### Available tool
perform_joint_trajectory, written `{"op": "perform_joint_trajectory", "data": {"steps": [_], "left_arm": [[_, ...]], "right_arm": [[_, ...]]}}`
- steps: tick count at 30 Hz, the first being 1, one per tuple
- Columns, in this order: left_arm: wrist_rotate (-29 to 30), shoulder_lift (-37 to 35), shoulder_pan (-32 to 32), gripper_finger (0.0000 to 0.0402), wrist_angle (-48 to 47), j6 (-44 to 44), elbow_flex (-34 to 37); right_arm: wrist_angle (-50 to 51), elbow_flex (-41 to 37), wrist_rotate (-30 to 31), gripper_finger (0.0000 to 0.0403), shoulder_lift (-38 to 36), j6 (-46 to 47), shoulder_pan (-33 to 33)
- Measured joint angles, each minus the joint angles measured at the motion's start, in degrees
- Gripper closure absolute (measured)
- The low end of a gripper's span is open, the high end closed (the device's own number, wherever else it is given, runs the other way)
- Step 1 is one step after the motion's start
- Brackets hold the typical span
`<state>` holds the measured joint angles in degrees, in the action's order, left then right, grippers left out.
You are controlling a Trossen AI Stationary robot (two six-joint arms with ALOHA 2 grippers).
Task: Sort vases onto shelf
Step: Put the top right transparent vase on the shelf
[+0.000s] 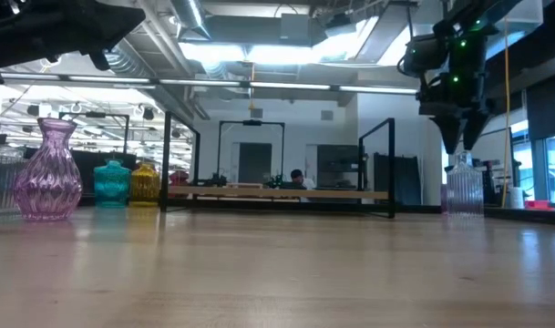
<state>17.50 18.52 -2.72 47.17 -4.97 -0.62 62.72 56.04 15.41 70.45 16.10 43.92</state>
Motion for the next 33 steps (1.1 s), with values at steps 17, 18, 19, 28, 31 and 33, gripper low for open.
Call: {"op": "perform_joint_trajectory", "data": {"steps": [17, 18, 19, 28, 31, 33], "left_arm": [[0.0, 0.0, 0.0, 0.04, 0.0, 0.0, 0.0], [0.0, 0.0, 0.0, 0.04, 0.0, 0.0, 0.0], [0.0, 0.0, 0.0, 0.04, 0.0, 0.0, 0.0], [0.1, 0.0, 0.0, 0.04, 0.0, 0.0, 0.0], [0.1, 0.0, 0.0, 0.04, 0.0, 0.0, 0.0], [0.1, 0.0, 0.0, 0.04, 0.0, 0.0, 0.0]], "right_arm": [[0.9, 0.0, 0.0, 0.015, 3.2, 0.2, 0.0], [0.9, 0.0, 0.0, 0.015, 3.5, 0.2, 0.0], [0.9, 0.0, 0.0, 0.015, 3.8, 0.1, 0.0], [1.2, 0.0, -1.0, 0.0203, 4.1, -0.1, 0.0], [1.6, 0.0, -1.1, 0.0241, 4.1, -0.9, 0.0], [1.6, 0.0, -1.1, 0.0263, 4.0, -1.4, 0.0]]}}
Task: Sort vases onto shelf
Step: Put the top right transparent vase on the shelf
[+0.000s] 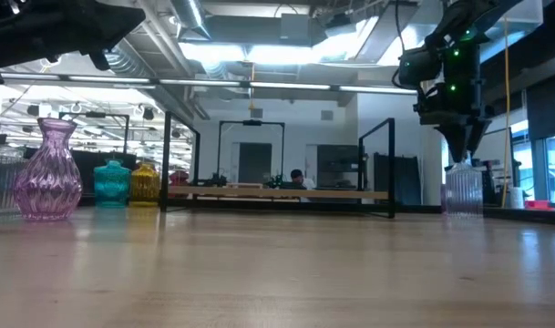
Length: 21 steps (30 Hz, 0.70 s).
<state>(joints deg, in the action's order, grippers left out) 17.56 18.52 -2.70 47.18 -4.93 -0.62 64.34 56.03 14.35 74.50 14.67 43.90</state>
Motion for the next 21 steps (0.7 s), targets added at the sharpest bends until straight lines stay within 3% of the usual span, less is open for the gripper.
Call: {"op": "perform_joint_trajectory", "data": {"steps": [5, 12, 21], "left_arm": [[0.0, 0.0, 0.0, 0.04, 0.0, 0.0, 0.0], [0.0, 0.0, 0.0, 0.04, 0.1, 0.0, 0.0], [1.4, 0.0, 0.0, 0.04, 0.1, -0.1, 0.0]], "right_arm": [[-0.1, 0.1, -0.3, 0.03, -0.1, -1.6, 0.0], [0.5, 0.0, -0.4, 0.0304, -1.2, -2.7, -0.6], [2.4, -0.1, -4.8, 0.0303, -6.4, -0.1, -9.4]]}}
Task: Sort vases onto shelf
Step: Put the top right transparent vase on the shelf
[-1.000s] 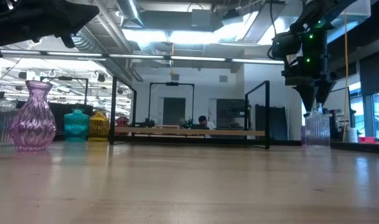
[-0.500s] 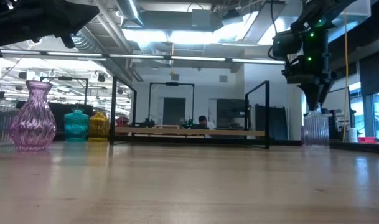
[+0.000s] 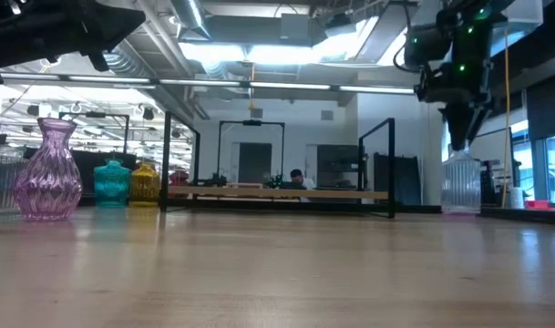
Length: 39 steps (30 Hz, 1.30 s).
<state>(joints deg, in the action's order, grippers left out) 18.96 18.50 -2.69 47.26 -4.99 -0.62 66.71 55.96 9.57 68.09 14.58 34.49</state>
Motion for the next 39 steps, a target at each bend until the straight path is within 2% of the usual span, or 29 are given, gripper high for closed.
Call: {"op": "perform_joint_trajectory", "data": {"steps": [13, 20, 29, 39], "left_arm": [[0.0, 0.0, 0.0, 0.04, 0.0, 0.0, 0.0], [0.0, 0.0, 0.0, 0.04, 0.0, 0.0, 0.0], [0.0, 0.0, 0.0, 0.04, -0.1, 0.3, 0.0], [0.0, 0.0, 0.0, 0.04, -0.1, 0.4, 0.0]], "right_arm": [[2.2, 0.0, -1.8, 0.0303, -0.9, 9.2, -19.9], [1.9, 0.2, -3.0, 0.0302, -0.9, 15.1, -28.1], [1.6, 8.6, -1.6, 0.0302, 1.1, 16.4, -33.4], [2.4, 22.1, -1.0, 0.0302, 7.2, 10.6, -33.7]]}}
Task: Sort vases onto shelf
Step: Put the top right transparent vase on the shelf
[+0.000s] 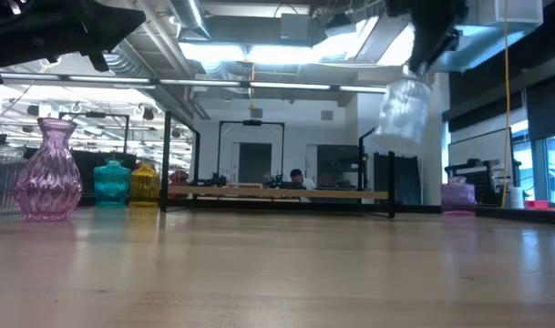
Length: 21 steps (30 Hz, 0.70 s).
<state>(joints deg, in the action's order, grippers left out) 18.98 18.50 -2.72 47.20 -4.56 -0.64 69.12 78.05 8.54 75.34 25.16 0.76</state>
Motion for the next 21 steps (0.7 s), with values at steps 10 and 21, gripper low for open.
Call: {"op": "perform_joint_trajectory", "data": {"steps": [10, 21], "left_arm": [[0.0, 0.0, 0.0, 0.04, 0.0, 0.0, 0.0], [0.0, 0.0, 0.0, 0.04, 0.0, 0.0, 0.0]], "right_arm": [[4.7, 13.7, 3.5, 0.0302, 9.9, -6.5, 1.7], [8.7, 23.3, 3.8, 0.0302, 17.4, -14.6, 14.5]]}}
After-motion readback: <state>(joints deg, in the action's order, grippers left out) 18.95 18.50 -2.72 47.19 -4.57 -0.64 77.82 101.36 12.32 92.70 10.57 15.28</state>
